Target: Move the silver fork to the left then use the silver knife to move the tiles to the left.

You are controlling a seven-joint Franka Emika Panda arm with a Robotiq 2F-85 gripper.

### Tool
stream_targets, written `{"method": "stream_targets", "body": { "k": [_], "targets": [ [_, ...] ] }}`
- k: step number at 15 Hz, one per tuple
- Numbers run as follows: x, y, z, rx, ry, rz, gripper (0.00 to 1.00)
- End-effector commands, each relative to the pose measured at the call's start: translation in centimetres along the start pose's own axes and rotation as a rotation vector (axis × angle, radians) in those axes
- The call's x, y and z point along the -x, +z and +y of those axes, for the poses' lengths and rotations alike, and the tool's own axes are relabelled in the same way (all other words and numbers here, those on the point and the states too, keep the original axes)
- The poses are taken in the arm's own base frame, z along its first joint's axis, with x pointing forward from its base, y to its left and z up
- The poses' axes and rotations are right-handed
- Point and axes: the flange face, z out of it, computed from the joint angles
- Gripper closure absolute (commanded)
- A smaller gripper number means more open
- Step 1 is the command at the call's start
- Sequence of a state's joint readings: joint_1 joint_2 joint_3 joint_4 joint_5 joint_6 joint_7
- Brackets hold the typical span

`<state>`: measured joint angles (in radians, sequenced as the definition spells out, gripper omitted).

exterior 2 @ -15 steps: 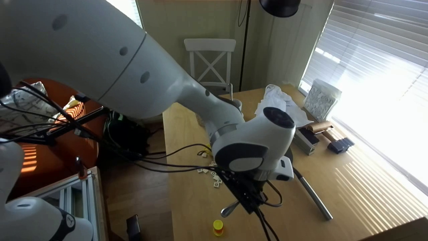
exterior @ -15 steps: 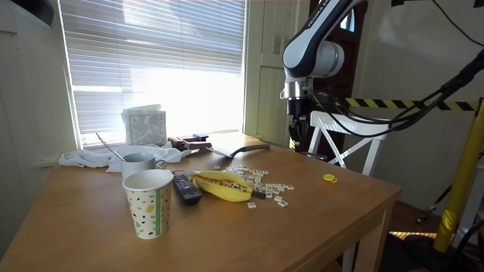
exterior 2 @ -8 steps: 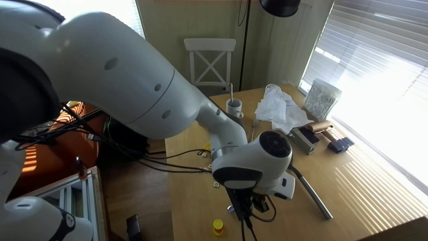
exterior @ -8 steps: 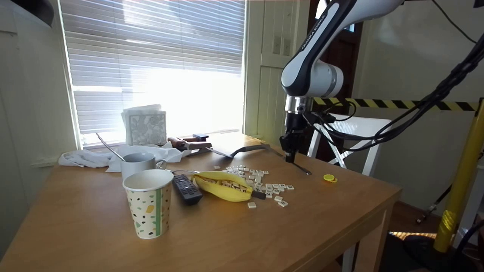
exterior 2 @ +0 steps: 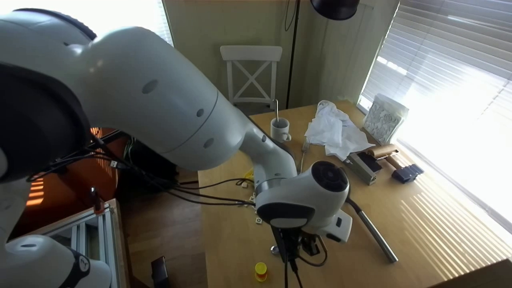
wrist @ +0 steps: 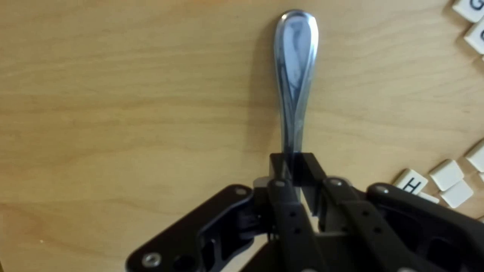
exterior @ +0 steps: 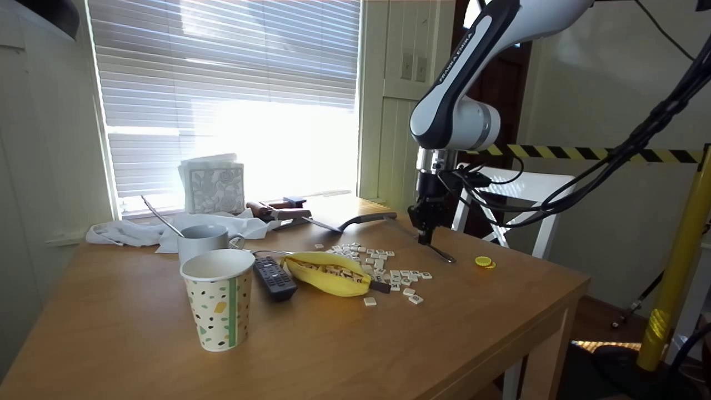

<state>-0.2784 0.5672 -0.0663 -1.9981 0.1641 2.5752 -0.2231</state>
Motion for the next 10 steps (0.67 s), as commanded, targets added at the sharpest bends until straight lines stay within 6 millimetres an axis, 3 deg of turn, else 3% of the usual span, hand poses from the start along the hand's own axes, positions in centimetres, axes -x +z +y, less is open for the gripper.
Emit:
{"method": "stream_targets", "body": {
  "k": [1, 10],
  "targets": [
    [-0.6, 0.5, -0.2, 0.005, 0.006, -0.04, 0.96],
    [-0.8, 2.1, -0.7, 0.001, -0.024, -0.145, 0.96]
  ]
}}
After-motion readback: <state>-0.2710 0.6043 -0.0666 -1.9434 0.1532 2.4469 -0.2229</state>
